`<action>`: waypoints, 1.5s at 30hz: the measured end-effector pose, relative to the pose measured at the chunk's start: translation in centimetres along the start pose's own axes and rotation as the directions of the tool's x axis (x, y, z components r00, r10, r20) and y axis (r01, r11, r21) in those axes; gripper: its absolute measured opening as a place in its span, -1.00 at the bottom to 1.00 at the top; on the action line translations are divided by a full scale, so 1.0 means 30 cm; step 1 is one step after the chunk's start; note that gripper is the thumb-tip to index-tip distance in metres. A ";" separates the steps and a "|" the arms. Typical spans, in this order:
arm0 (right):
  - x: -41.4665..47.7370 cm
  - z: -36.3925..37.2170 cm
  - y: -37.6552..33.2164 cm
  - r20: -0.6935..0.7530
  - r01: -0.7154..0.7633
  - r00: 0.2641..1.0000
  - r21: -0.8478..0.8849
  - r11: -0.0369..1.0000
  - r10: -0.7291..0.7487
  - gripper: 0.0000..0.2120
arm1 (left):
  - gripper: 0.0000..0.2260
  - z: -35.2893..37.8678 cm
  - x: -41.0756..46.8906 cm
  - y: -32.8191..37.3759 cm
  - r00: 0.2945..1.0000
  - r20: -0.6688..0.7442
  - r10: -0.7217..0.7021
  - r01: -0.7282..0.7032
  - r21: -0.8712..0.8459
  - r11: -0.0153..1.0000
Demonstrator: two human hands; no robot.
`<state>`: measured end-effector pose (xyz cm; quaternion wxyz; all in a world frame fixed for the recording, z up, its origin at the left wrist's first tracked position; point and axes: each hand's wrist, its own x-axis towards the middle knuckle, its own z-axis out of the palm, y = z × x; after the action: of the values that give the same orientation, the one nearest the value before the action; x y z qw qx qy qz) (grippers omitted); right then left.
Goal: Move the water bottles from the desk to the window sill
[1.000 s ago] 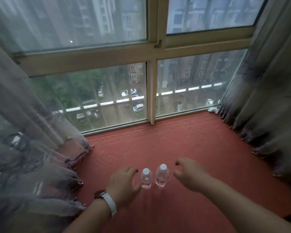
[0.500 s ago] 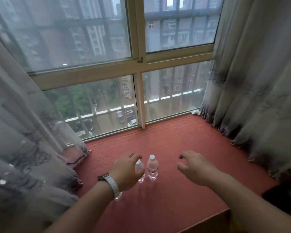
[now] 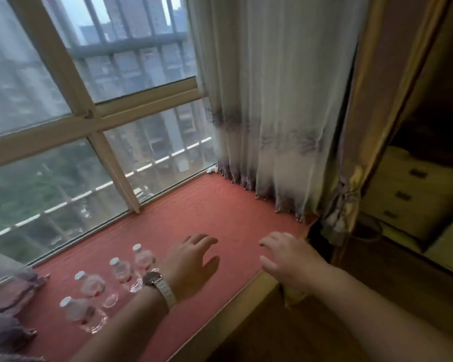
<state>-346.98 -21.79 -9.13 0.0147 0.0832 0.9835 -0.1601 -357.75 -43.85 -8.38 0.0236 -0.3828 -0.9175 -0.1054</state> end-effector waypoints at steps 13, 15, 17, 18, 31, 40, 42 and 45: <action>-0.479 -0.162 0.527 -0.091 -0.460 0.879 0.099 0.882 0.468 -0.58 | -0.59 0.217 0.378 0.623 0.855 0.238 0.461 -0.477 0.011 0.879; -0.531 -0.170 0.597 -0.094 -0.534 0.834 0.106 0.839 0.543 -0.57 | -0.59 0.254 0.446 0.721 0.810 0.258 0.526 -0.543 -0.006 0.840; -0.569 -0.176 0.664 -0.091 -0.600 0.787 0.118 0.791 0.610 -0.57 | -0.59 0.291 0.513 0.814 0.770 0.271 0.578 -0.592 -0.035 0.805; -0.580 -0.180 0.697 -0.091 -0.628 0.765 0.118 0.769 0.638 -0.56 | -0.59 0.310 0.547 0.856 0.749 0.274 0.603 -0.615 -0.051 0.787; -0.315 -0.328 1.088 -0.100 -0.826 0.550 0.079 0.558 0.829 -0.50 | -0.51 0.508 1.176 1.167 0.485 0.268 0.832 -0.824 -0.179 0.538; -0.314 -0.390 1.274 -0.077 -0.900 0.434 0.006 0.435 0.898 -0.52 | -0.52 0.571 1.423 1.411 0.286 0.260 0.922 -0.914 -0.216 0.344; -0.318 -0.409 1.327 -0.093 -0.909 0.415 0.011 0.418 0.905 -0.52 | -0.54 0.580 1.452 1.466 0.255 0.260 0.931 -0.923 -0.223 0.315; -0.329 -0.421 1.401 -0.073 -0.917 0.392 0.050 0.396 0.917 -0.51 | -0.55 0.601 1.490 1.564 0.214 0.286 0.934 -0.933 -0.224 0.283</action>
<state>-330.20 19.92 -9.74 0.0567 0.6171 0.7752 -0.1226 -355.43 23.27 -12.24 -0.0888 -0.8673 -0.4898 0.0011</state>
